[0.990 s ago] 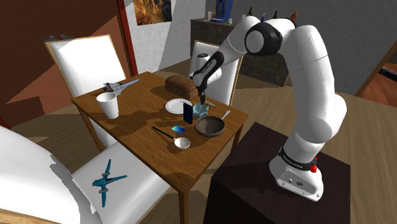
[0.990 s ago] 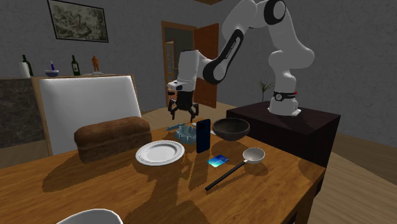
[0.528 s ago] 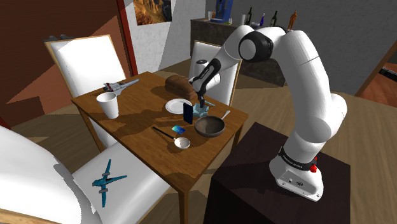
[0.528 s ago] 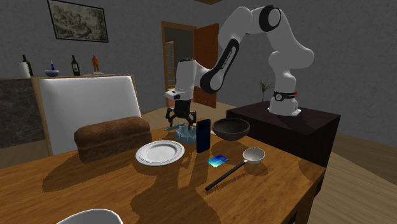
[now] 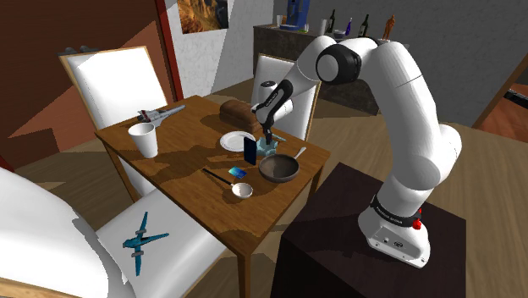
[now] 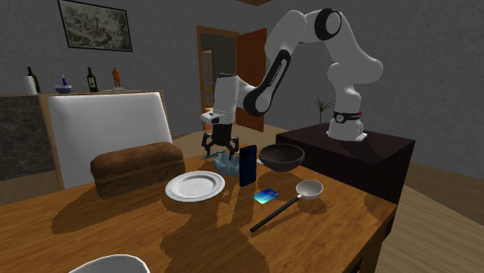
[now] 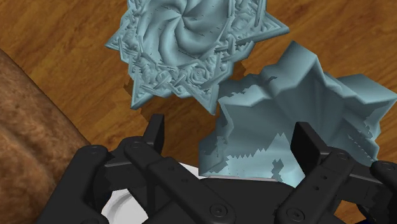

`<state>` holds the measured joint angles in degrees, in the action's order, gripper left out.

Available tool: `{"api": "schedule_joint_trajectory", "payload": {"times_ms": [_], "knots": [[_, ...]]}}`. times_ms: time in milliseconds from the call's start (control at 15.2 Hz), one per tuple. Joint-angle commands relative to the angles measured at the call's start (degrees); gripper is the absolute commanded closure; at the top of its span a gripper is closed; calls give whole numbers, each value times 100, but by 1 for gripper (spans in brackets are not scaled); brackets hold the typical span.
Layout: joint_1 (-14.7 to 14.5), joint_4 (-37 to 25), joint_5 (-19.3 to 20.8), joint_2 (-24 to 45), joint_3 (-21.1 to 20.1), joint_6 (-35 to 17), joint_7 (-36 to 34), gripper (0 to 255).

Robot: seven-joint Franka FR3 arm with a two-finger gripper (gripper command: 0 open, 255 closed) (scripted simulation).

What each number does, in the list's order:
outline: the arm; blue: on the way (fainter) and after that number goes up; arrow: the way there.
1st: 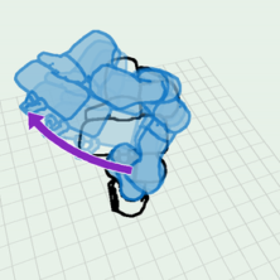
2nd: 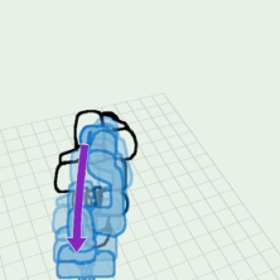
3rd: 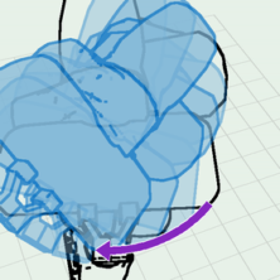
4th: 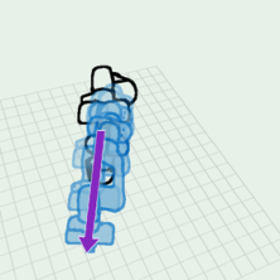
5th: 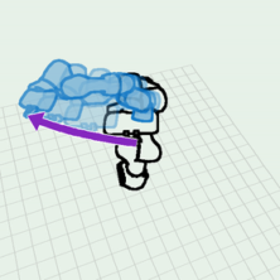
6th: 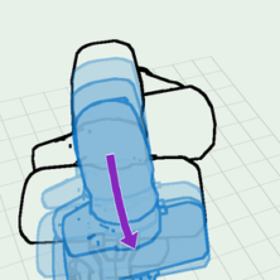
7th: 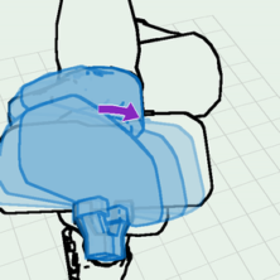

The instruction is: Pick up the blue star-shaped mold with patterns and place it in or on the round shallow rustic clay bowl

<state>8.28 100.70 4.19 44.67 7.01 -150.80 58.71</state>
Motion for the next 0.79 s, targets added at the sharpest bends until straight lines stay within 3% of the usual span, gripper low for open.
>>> {"api": "schedule_joint_trajectory", "payload": {"times_ms": [0, 726], "knots": [[1, 0, 0, 1, 1, 0, 0, 255], [-5, 48, 4, -130, 6, 83, 9, 255]]}}
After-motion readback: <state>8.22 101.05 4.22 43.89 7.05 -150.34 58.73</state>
